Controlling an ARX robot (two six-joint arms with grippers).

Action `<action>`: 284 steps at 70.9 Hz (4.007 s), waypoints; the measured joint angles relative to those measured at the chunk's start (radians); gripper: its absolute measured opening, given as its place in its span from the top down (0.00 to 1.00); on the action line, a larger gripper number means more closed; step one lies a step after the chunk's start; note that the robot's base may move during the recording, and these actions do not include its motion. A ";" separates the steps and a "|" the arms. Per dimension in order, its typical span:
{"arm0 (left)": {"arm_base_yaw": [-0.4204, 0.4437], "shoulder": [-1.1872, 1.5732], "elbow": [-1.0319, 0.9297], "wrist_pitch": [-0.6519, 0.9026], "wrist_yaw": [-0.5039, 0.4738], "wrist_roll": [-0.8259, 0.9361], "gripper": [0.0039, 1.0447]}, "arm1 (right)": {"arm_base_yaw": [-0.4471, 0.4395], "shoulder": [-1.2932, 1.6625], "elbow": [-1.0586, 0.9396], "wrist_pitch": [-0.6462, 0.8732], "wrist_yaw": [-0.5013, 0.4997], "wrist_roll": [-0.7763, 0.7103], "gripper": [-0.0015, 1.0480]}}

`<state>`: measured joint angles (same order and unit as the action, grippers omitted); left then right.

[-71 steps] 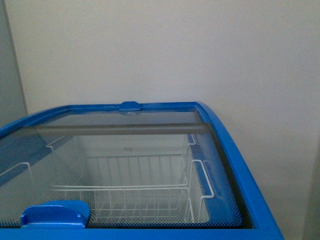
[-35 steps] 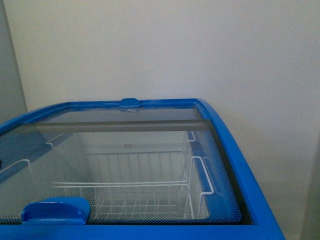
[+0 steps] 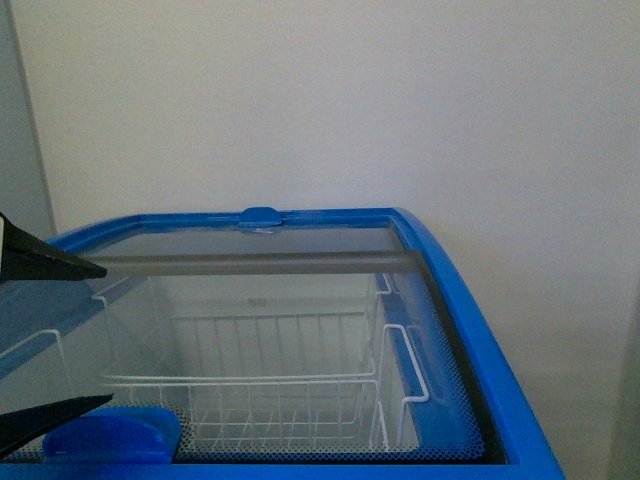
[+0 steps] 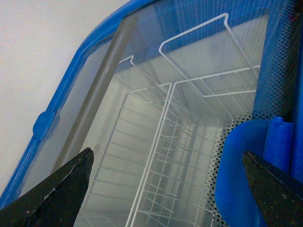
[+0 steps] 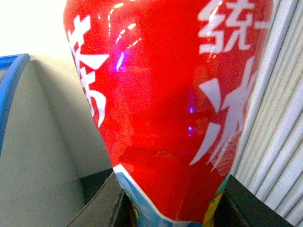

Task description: Put drink in fridge

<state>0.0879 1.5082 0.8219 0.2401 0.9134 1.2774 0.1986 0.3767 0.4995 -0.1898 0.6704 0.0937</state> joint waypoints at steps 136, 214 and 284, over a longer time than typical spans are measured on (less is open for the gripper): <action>-0.068 0.300 0.434 -0.193 -0.138 -0.044 0.08 | 0.000 0.000 0.000 0.000 0.001 0.000 0.66; -0.101 -0.159 0.187 0.129 -0.480 -1.424 0.08 | 0.000 0.000 0.000 0.000 0.000 0.000 0.66; -0.087 -1.152 -0.753 0.045 -0.913 -1.288 0.98 | 0.228 1.295 0.937 -0.080 -0.670 -1.116 0.66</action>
<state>0.0006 0.3557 0.0692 0.2852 0.0006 -0.0109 0.4267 1.6722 1.4364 -0.2703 0.0002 -1.0225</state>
